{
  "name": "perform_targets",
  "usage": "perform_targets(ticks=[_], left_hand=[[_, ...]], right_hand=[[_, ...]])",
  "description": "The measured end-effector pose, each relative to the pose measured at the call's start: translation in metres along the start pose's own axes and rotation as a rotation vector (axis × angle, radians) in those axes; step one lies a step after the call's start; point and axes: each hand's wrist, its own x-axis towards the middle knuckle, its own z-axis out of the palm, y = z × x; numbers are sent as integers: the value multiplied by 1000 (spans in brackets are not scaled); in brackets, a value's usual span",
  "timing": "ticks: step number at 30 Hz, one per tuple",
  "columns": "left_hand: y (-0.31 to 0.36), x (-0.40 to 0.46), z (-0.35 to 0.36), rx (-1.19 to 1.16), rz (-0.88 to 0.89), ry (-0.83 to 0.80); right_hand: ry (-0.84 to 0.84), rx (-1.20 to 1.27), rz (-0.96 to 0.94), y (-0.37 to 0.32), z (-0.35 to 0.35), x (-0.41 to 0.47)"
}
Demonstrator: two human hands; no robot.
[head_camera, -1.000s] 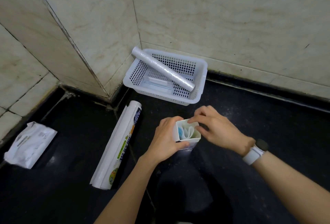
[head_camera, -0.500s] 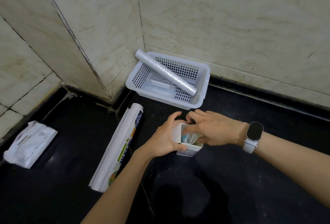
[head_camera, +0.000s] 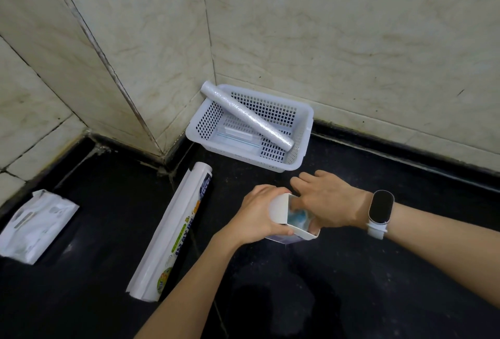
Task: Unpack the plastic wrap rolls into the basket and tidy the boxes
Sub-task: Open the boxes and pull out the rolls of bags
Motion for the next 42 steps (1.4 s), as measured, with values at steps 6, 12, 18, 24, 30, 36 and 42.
perform_targets(ticks=[6,12,18,24,30,36,42], left_hand=[[-1,2,-4,-47,-26,-10],[-3,-2,-9,-69,-8,11],[-5,-8,-22,11,13,89],[-4,-6,-25,80,-29,131],[-3,-4,-27,71,-64,112],[-18,1,-36,101,-218,-8],[-40,12,-38,258,-414,-220]], right_hand=[[74,123,31,3,11,-2],[207,334,48,-1,18,-2],[404,807,188,6,15,-12],[373,838,182,-10,25,-14],[522,898,247,-9,26,-6],[811,1244,590,14,29,-3],[1016,1562,926,41,39,20]])
